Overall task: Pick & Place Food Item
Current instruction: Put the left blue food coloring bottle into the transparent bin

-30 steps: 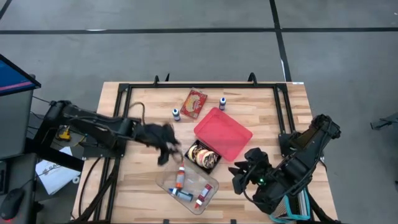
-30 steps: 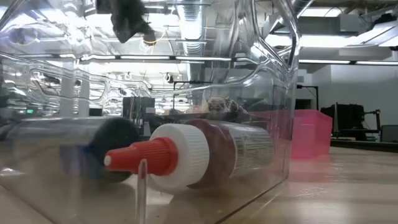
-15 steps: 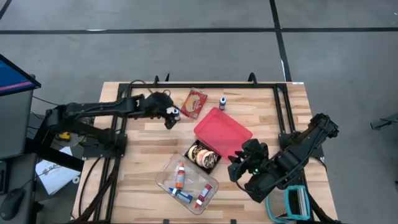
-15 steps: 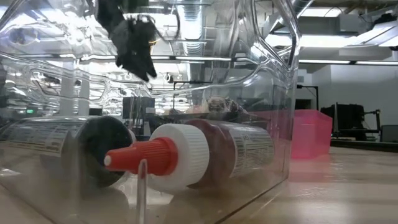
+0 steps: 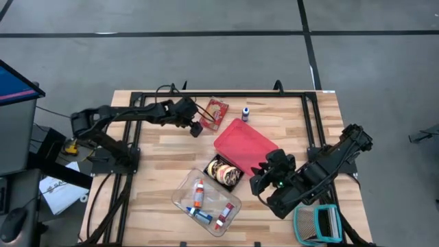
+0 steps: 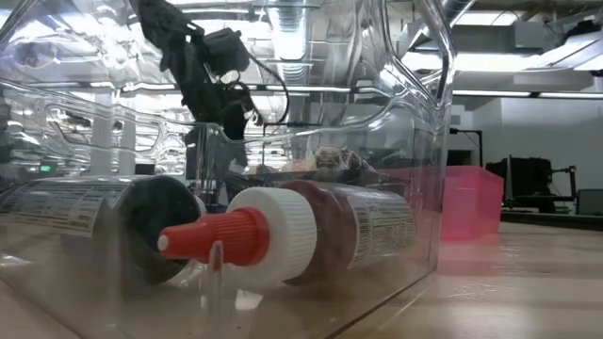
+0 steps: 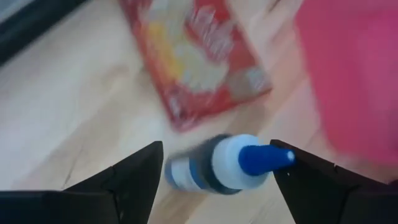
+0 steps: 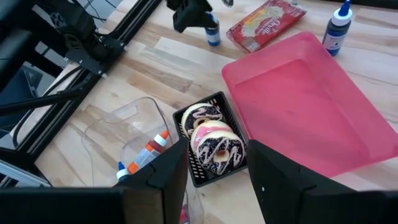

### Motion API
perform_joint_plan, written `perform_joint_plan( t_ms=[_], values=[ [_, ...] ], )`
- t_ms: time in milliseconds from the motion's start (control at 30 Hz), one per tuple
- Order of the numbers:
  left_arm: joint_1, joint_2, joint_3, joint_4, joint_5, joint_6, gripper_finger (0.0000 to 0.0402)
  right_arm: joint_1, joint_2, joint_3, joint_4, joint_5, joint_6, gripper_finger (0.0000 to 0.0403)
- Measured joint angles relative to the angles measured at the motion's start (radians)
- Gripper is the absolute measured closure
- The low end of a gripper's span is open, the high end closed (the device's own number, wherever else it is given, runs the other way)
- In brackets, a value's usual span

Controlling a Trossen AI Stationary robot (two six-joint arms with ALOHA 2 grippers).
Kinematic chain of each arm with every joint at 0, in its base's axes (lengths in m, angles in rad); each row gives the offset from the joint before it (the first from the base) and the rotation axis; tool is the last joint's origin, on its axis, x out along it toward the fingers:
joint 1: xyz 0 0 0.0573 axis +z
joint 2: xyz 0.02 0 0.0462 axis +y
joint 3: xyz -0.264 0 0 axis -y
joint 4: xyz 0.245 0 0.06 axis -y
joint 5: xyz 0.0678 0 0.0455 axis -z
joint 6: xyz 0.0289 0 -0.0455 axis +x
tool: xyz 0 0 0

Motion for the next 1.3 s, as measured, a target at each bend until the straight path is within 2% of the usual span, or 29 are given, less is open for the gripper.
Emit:
perform_joint_plan(
  t_ms=[167,233,333,467,500,667,900,1100,1300],
  values=[
    [0.003,0.024,-0.002,0.009,-0.007,-0.011,0.0118,0.000,0.000,0.000,-0.010,-0.001,0.022,0.0246],
    [0.007,0.026,-0.002,-0.002,-0.023,-0.025,0.0131,0.001,0.000,0.000,-0.010,-0.001,0.023,0.0246],
    [0.007,0.025,-0.002,0.007,-0.056,-0.032,0.0182,0.001,0.000,0.000,-0.010,-0.002,0.023,0.0246],
    [0.008,0.024,-0.002,-0.001,-0.058,-0.031,0.0285,0.003,0.000,0.000,-0.010,-0.005,0.023,0.0246],
    [0.008,0.023,-0.002,-0.003,-0.059,-0.031,0.0300,0.003,0.000,0.000,-0.010,-0.005,0.023,0.0246],
    [0.007,-0.002,-0.002,-0.007,-0.057,-0.031,0.0297,0.003,0.000,0.000,-0.006,-0.005,0.023,0.0246],
    [0.007,-0.172,-0.002,-0.012,-0.050,-0.064,0.0297,0.012,0.000,0.000,-0.006,-0.004,0.023,0.0246],
    [-0.013,-0.365,-0.002,-0.145,0.112,-0.106,0.0297,0.015,0.000,0.000,-0.008,-0.004,0.023,0.0246],
    [-0.169,-0.535,-0.002,-0.299,0.325,-0.076,0.0297,0.015,0.000,0.000,-0.022,-0.003,0.023,0.0246]
  ],
)
